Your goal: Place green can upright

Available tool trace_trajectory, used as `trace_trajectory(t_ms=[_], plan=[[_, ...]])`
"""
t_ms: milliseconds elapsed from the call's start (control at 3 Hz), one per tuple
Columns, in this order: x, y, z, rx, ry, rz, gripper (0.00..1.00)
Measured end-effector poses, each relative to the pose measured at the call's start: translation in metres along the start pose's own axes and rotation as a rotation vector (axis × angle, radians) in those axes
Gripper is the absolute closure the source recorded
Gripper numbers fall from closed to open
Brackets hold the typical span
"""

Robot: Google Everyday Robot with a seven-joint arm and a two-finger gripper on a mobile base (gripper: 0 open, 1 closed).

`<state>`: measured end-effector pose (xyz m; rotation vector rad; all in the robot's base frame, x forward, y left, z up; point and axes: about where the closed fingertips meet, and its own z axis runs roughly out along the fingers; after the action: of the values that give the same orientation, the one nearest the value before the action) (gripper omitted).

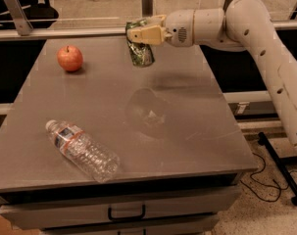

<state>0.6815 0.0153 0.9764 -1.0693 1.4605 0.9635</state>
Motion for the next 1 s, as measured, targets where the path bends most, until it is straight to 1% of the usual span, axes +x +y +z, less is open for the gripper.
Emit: trace_trajectory(t_ms=[333,667,1000], plan=[[0.012,0.013,-0.002,-0.086,-0.073,-0.121,1.00],[0.026,0.022,-0.011,-0.139,-0.112,-0.283,1.00],[0.043,0.022,-0.023,-0.174,-0.126,-0.381,1.00]])
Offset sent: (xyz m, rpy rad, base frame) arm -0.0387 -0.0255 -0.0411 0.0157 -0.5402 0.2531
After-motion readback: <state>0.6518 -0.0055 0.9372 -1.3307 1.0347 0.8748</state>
